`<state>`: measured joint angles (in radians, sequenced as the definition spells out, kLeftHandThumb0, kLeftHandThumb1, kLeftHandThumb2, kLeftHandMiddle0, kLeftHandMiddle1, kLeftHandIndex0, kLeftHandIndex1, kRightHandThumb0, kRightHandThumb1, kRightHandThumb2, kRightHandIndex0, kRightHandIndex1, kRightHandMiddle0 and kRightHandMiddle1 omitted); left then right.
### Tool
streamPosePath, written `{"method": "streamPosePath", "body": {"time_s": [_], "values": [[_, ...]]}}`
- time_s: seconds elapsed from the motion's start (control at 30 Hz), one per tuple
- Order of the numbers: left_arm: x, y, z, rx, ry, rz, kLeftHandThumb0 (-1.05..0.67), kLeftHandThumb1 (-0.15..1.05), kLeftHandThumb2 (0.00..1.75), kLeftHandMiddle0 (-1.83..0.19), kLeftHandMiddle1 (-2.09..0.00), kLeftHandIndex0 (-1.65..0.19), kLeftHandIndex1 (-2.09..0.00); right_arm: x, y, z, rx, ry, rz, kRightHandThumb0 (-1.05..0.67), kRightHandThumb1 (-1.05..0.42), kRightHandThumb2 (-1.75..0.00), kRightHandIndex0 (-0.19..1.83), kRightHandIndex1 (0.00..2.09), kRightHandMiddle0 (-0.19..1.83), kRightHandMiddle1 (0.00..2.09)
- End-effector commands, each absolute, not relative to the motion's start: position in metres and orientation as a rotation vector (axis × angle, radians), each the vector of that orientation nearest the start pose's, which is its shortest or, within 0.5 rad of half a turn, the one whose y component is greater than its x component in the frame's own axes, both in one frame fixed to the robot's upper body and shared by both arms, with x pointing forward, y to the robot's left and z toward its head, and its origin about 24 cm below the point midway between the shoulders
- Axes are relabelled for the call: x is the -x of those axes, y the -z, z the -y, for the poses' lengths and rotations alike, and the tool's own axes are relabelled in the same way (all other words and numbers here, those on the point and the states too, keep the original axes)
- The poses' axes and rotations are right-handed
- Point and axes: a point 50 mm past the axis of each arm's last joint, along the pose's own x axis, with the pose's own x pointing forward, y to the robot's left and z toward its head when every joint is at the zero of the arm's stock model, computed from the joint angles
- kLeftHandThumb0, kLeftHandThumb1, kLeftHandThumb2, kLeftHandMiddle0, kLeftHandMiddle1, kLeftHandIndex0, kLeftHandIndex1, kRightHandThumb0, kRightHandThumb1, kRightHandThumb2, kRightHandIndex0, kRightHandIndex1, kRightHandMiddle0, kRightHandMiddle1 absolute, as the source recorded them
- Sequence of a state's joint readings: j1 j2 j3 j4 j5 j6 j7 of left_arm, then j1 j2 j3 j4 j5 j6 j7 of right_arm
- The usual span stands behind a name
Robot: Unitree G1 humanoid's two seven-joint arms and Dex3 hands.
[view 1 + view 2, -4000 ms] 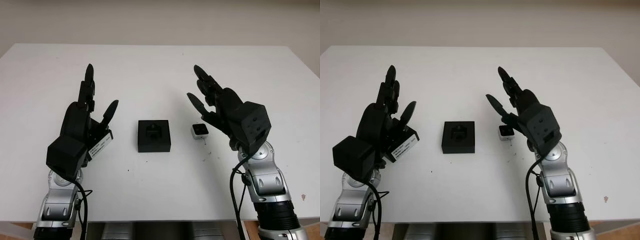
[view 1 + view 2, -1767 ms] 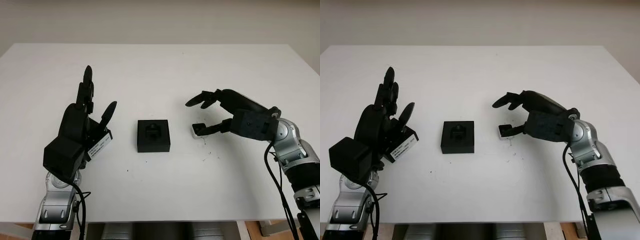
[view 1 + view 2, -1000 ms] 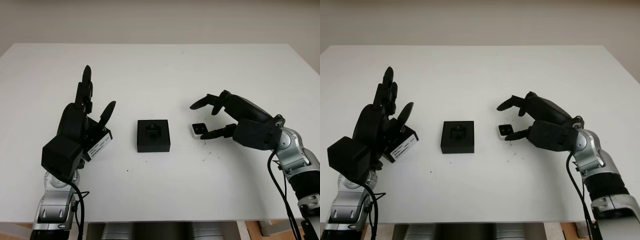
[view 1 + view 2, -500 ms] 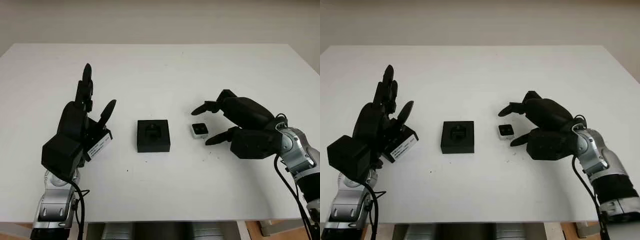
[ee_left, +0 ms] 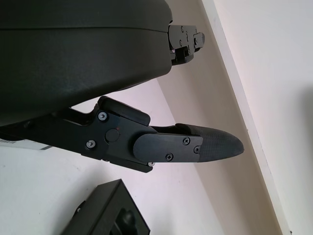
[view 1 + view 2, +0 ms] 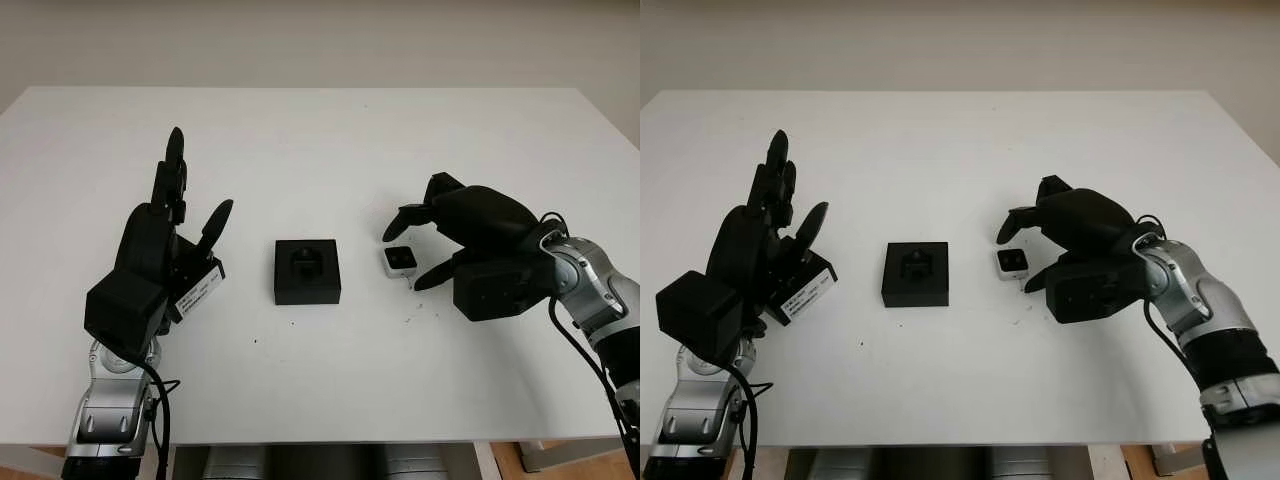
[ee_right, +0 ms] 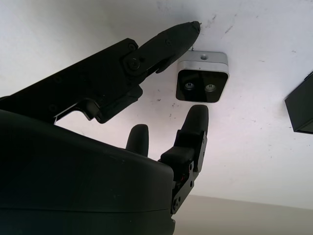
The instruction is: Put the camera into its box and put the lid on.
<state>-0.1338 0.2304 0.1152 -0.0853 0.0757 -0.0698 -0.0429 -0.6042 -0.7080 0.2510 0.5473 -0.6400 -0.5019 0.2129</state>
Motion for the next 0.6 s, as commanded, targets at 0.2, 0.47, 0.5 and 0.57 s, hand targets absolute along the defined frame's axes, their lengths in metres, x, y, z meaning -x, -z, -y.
{"method": "streamPosePath", "body": {"time_s": [0.2,0.47,0.5,0.57], "values": [[-0.2717,-0.1151,-0.2016,-0.311,-0.041,0.298,-0.74,1.05,0.37,0.09,-0.05,0.11,-0.05,-0.3433,-0.1341,0.2168,1.437,-0.478,0.311,-0.62,-0.78,-0.06,-0.19,1.95,0.45,0.88],[-0.2718,-0.115,-0.2018,-0.312,-0.034,0.299,-0.75,1.05,0.37,0.1,-0.05,0.11,-0.05,-0.3442,-0.1329,0.2164,1.439,-0.472,0.29,-0.61,-0.8,-0.06,-0.19,1.96,0.42,0.96],[-0.2717,-0.1149,-0.2019,-0.315,-0.034,0.3,-0.75,1.05,0.37,0.09,-0.05,0.12,-0.05,-0.3443,-0.1328,0.2162,1.437,-0.469,0.289,-0.61,-0.81,-0.06,-0.19,1.95,0.42,0.96],[-0.2716,-0.115,-0.2018,-0.317,-0.032,0.3,-0.75,1.05,0.37,0.1,-0.05,0.12,-0.05,-0.3441,-0.132,0.2159,1.423,-0.463,0.291,-0.6,-0.8,-0.06,-0.19,1.97,0.43,0.98]]}}
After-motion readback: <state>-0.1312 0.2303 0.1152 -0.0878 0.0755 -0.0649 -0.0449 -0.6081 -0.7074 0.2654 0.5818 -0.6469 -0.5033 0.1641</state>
